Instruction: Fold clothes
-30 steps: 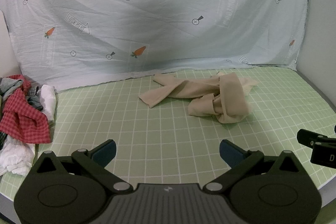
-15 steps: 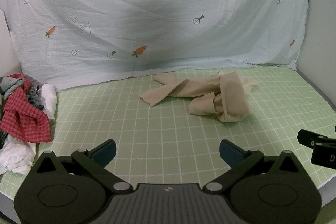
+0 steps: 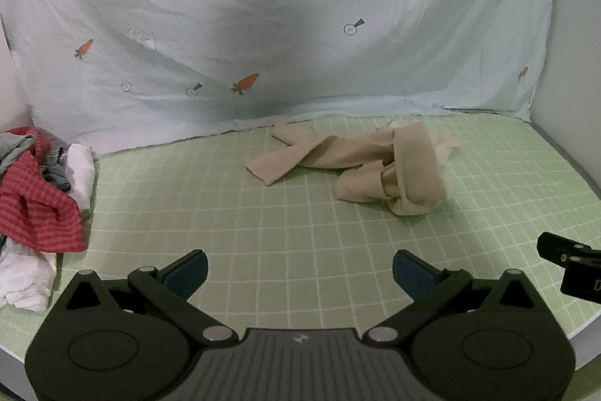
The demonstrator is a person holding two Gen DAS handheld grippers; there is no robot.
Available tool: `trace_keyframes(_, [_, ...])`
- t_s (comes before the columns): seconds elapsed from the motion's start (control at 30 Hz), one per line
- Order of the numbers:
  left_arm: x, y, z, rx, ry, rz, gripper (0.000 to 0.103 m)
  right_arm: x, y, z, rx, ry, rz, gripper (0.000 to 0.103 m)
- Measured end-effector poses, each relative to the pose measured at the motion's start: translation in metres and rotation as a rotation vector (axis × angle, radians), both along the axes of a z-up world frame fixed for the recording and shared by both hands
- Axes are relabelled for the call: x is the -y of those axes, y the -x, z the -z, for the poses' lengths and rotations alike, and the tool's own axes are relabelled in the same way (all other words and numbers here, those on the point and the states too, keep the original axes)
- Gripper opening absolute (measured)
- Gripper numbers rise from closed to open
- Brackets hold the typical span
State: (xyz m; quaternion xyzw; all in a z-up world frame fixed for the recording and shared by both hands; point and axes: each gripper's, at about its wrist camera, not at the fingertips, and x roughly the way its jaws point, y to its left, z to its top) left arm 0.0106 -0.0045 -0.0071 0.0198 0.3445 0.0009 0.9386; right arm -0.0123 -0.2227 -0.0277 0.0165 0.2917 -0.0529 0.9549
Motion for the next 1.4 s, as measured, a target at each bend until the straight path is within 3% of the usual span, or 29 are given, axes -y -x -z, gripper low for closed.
trace_keyframes(0.27, [-0.003, -0.045, 0.012, -0.047, 0.053, -0.029, 0.103, 0.015, -0.026, 0.006, 0.014, 0.018, 0.051, 0.103])
trace_keyframes(0.53, [-0.014, -0.104, 0.028, -0.1, 0.104, -0.073, 0.103, 0.012, -0.103, 0.018, 0.005, 0.069, 0.024, 0.103])
trace_keyframes(0.7, [-0.036, -0.16, 0.048, -0.151, 0.127, -0.129, 0.103, -0.018, -0.184, 0.029, 0.008, 0.135, -0.068, 0.103])
trace_keyframes(0.93, [-0.07, -0.235, 0.09, -0.269, 0.09, -0.158, 0.103, -0.094, -0.288, 0.053, 0.036, 0.269, -0.284, 0.1])
trace_keyframes(1.1, [-0.095, -0.266, 0.116, -0.328, 0.076, -0.196, 0.103, -0.131, -0.341, 0.099, -0.097, 0.314, -0.414, 0.081])
trace_keyframes(1.2, [-0.104, -0.275, 0.128, -0.356, 0.095, -0.225, 0.102, -0.134, -0.348, 0.118, -0.167, 0.313, -0.431, 0.068])
trace_keyframes(1.3, [-0.11, -0.282, 0.137, -0.383, 0.119, -0.251, 0.102, -0.129, -0.342, 0.127, -0.209, 0.309, -0.462, 0.045])
trace_keyframes(1.37, [-0.108, -0.282, 0.138, -0.387, 0.132, -0.246, 0.099, -0.124, -0.334, 0.122, -0.187, 0.295, -0.478, 0.022])
trace_keyframes(1.4, [-0.106, -0.282, 0.137, -0.388, 0.136, -0.235, 0.098, -0.121, -0.328, 0.118, -0.171, 0.279, -0.483, 0.016])
